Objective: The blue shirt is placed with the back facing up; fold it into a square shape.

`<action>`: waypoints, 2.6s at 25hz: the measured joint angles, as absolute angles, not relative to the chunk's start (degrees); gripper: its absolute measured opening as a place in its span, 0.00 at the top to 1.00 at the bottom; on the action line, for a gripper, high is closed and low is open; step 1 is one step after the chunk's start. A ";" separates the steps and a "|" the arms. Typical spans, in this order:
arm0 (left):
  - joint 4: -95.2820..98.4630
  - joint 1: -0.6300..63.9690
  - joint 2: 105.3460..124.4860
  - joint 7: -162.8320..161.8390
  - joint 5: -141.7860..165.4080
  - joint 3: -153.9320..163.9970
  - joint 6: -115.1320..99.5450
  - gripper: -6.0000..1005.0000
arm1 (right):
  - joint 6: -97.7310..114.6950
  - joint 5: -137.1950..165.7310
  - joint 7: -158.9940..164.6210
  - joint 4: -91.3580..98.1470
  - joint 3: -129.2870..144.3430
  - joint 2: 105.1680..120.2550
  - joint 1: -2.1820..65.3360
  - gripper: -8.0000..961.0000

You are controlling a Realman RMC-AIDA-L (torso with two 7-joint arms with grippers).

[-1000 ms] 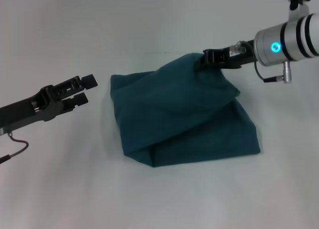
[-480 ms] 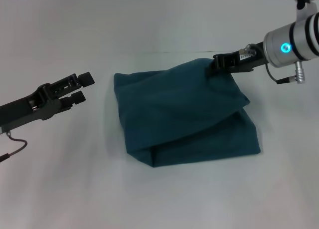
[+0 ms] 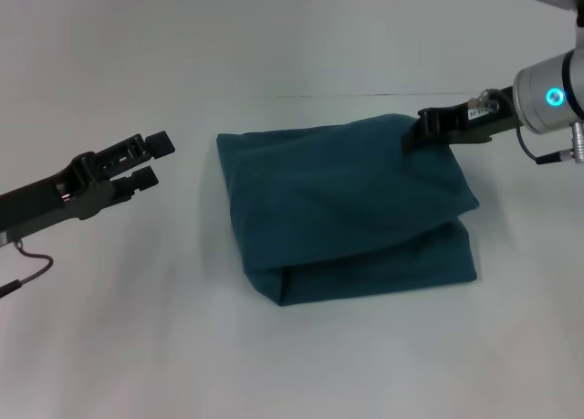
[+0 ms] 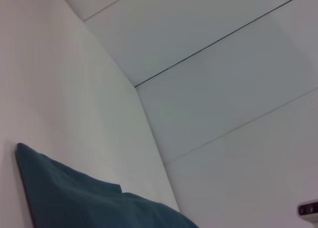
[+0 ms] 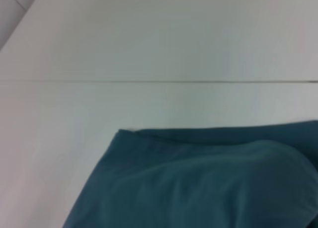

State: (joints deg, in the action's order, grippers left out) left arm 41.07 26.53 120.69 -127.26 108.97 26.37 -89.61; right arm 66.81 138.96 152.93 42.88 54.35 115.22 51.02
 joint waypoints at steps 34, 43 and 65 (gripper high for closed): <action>39.99 26.28 120.67 -127.26 108.99 26.28 -89.14 0.05 | 66.90 138.44 152.34 35.35 50.50 114.63 50.49 0.94; 39.86 26.43 120.67 -127.26 108.99 26.28 -88.83 0.06 | 70.91 138.13 152.41 35.58 46.89 113.67 50.26 0.94; 39.72 26.40 120.67 -127.26 108.99 25.94 -88.42 0.06 | 61.94 141.46 151.62 33.42 54.95 114.90 50.18 0.73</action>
